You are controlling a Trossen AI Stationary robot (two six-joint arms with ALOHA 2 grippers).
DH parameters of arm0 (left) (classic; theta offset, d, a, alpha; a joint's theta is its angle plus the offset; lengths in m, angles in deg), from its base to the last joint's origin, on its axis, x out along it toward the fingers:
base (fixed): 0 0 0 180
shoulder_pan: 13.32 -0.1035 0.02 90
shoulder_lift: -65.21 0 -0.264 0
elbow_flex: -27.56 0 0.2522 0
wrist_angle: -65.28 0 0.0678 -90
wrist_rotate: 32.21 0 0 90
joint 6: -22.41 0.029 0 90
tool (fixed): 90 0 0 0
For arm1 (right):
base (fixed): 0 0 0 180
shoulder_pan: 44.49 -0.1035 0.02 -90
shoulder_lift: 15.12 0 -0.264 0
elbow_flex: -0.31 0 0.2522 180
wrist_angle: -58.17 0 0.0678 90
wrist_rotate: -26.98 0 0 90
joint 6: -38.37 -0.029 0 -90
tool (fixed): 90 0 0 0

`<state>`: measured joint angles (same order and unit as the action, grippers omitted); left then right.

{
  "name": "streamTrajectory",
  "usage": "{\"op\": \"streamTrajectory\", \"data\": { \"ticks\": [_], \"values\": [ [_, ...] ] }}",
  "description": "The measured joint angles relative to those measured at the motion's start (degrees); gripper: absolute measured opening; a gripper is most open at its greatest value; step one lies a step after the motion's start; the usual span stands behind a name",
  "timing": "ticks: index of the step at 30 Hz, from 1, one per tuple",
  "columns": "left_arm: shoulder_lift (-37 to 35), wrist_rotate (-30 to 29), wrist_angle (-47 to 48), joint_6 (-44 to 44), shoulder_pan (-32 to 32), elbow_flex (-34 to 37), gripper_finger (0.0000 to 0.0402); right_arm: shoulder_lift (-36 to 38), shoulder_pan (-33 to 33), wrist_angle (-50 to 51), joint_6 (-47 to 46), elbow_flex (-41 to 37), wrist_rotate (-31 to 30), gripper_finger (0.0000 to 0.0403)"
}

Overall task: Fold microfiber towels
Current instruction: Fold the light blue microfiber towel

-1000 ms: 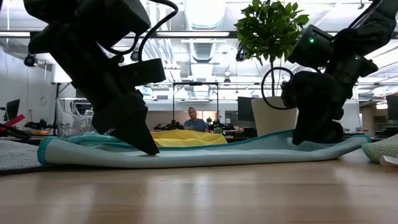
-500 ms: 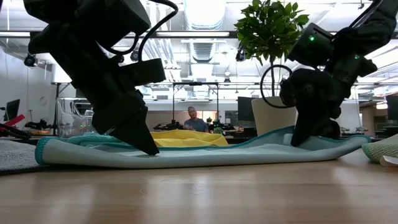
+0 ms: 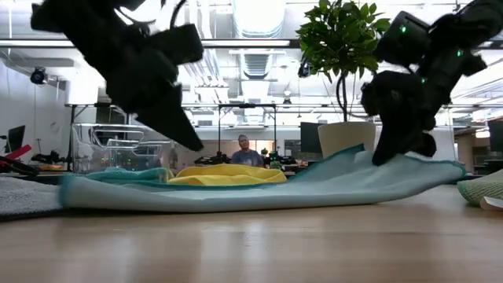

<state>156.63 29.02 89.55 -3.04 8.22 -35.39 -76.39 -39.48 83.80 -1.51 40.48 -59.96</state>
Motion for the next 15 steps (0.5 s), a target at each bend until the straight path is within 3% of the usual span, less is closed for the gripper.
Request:
{"op": "streamTrajectory", "data": {
  "ticks": [9,15],
  "values": [
    [-3.8,1.5,6.7,-2.7,2.5,0.2,0.0038,4.9,0.0,26.1,2.8,11.8,-10.3,0.0011],
    [-0.4,1.7,6.0,-4.1,2.8,0.4,0.0038,4.2,0.0,31.5,3.0,17.8,-13.3,0.0011]
  ]
}}
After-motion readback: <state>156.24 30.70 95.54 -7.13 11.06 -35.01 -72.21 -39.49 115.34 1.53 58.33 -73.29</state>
